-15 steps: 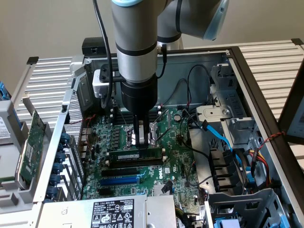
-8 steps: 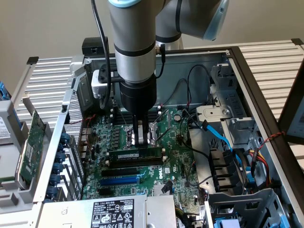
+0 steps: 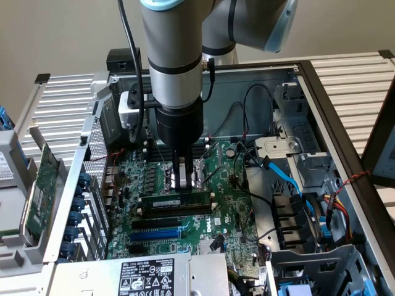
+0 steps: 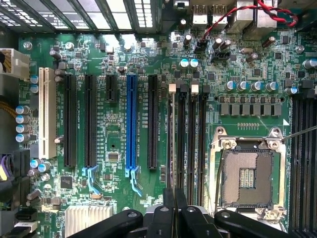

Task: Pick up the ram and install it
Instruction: 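Insert the ram into the slot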

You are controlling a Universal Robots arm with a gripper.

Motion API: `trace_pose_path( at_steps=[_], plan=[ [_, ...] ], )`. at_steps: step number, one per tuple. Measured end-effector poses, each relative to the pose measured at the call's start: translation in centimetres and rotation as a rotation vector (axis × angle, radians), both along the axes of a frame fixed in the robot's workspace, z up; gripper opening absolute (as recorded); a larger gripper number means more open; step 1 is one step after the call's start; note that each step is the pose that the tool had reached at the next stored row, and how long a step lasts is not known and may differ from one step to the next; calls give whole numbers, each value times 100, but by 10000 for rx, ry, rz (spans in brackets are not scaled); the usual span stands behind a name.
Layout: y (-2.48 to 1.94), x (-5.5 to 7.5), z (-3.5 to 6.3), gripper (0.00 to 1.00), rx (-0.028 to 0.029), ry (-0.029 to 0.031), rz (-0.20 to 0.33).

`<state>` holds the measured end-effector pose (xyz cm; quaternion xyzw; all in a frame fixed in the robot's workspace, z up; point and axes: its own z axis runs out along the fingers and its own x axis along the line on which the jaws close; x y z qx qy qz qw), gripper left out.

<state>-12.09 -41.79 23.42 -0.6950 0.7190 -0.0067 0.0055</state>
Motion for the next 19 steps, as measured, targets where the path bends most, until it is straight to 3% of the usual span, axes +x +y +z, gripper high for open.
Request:
trace_pose_path(
  at_steps=[9,19],
  plan=[
    [0,0,-1,12,48,-32,-2],
    [-12,0,-4,12,48,-35,-41]
  ],
)
